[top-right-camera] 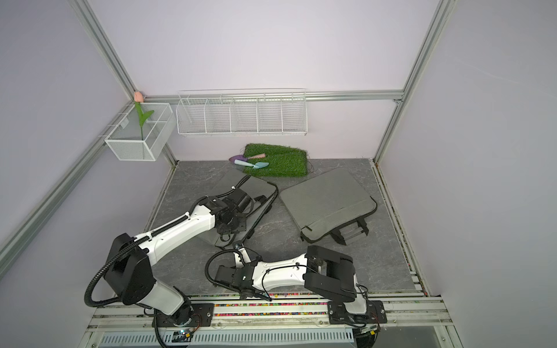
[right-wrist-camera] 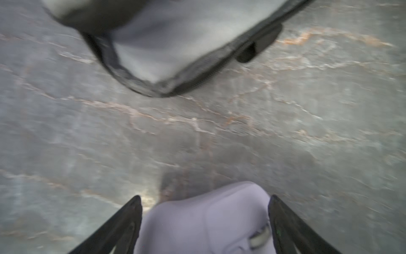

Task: Put the mouse into the laptop bag
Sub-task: Pick up the mouse from the center of the board.

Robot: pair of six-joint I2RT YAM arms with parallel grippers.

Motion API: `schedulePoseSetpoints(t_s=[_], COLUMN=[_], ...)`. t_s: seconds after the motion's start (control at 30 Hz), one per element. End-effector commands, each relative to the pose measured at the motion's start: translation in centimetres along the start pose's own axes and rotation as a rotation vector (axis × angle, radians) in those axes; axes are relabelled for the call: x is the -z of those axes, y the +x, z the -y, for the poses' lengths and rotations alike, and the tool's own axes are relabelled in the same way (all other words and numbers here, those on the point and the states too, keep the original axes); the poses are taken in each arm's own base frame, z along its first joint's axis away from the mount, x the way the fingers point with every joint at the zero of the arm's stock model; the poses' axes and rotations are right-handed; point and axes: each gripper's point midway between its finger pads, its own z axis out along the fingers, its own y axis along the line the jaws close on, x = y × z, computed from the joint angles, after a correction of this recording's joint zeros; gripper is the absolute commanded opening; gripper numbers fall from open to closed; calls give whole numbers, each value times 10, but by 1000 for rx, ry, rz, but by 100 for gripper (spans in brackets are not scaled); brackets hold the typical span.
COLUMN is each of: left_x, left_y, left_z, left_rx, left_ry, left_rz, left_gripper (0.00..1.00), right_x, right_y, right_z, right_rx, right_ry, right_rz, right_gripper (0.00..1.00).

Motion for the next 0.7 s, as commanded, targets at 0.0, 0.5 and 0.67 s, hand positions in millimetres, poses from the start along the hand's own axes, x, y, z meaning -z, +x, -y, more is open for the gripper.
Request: schedulePoseSetpoints(t_s=[0.0, 0.5, 0.67], left_x=[10, 12, 17], left_y=[-13, -12, -12], left_z=[3, 4, 4], left_rx=[9, 15, 17], left_ry=[30, 48, 63], left_rz=[48, 48, 54], left_gripper=[0, 0, 0], right_x=[12, 13, 1], right_y=[6, 44, 58], right_z=[33, 59, 52], right_rx=[0, -66, -102], right_ry=[101, 71, 11], right_rz=[15, -52, -103], right_gripper=[90, 90, 90])
